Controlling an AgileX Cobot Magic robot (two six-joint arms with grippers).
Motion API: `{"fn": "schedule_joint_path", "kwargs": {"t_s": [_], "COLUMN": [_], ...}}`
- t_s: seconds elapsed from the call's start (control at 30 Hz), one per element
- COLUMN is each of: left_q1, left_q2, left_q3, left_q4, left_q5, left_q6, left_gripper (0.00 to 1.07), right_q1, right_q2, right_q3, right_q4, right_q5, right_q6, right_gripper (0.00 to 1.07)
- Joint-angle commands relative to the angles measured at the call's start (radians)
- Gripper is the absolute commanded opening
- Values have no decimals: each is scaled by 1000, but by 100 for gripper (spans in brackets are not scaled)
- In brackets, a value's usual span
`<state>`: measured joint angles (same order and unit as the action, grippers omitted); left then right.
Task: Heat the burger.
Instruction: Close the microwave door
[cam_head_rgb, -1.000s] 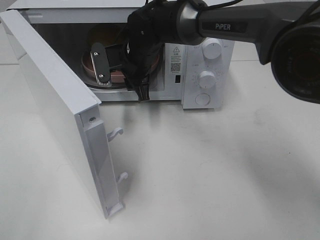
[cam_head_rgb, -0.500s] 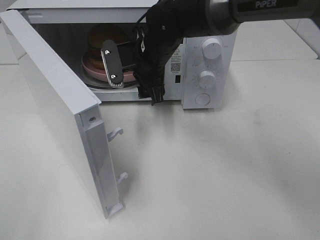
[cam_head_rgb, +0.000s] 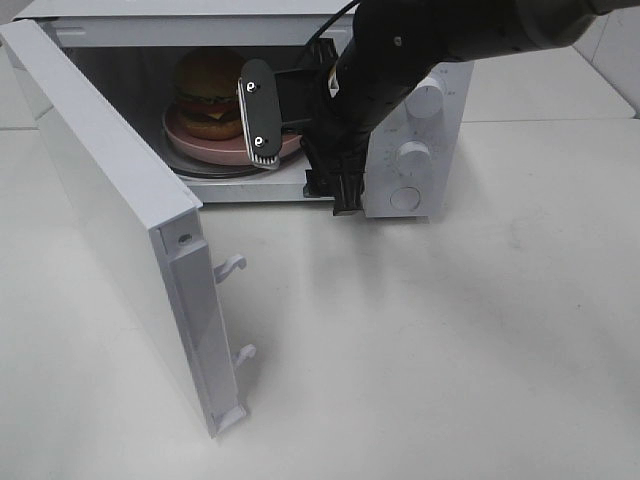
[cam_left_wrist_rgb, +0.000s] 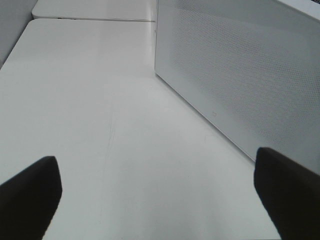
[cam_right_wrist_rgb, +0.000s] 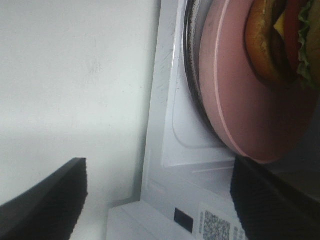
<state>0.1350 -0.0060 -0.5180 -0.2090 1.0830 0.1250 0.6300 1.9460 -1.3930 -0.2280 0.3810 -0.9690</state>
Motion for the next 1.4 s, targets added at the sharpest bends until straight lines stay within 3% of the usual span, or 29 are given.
{"fn": "schedule_joint_path", "kwargs": {"t_s": [0.03,0.43,0.87,1.4], "left_q1": [3,3,3,3], "left_q2": [-25,-25,-25,-25], "left_q3": [2,2,2,2], "left_q4": [-2,-2,-2,-2], "left_q5": [-15,-15,-15,-15], "left_q6": [2,2,2,2], "left_gripper": [98,98,98,98], "right_q1": [-2,-2,-2,-2], "right_q2": [-65,-237,-491,-664], "right_q3": [74,247,461,488], "right_q4": [-3,-3,5,5], "right_q5": [-20,-18,17,342], "right_q6": [49,77,367,856], "right_gripper": [77,76,76,76]}}
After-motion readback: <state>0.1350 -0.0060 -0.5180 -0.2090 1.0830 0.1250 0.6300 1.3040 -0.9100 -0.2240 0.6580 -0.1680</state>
